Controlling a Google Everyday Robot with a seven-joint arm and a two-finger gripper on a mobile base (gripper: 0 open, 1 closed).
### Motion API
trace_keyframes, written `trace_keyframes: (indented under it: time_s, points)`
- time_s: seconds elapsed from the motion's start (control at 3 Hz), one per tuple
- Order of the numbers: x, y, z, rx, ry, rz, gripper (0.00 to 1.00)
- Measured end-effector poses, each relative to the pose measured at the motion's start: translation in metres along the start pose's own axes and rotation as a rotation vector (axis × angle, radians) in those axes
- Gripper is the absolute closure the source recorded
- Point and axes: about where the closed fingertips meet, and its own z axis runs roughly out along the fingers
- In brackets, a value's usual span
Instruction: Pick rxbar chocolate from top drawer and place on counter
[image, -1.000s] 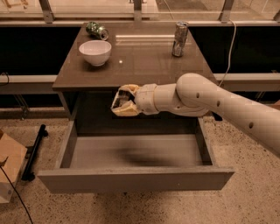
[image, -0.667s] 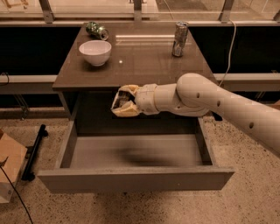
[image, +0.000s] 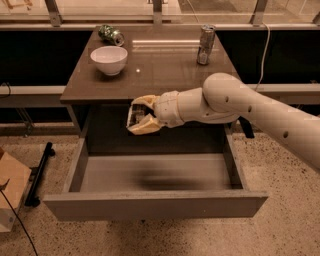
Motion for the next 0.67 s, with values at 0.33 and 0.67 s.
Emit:
trace_keyframes:
  time_s: [0.33,0.67]
  points:
    - [-0.017,0.007,-0.023,-0.035,0.012,-0.062,1.0]
    - [-0.032,-0.009,-0.05,0.011,0.054,-0.098,1.0]
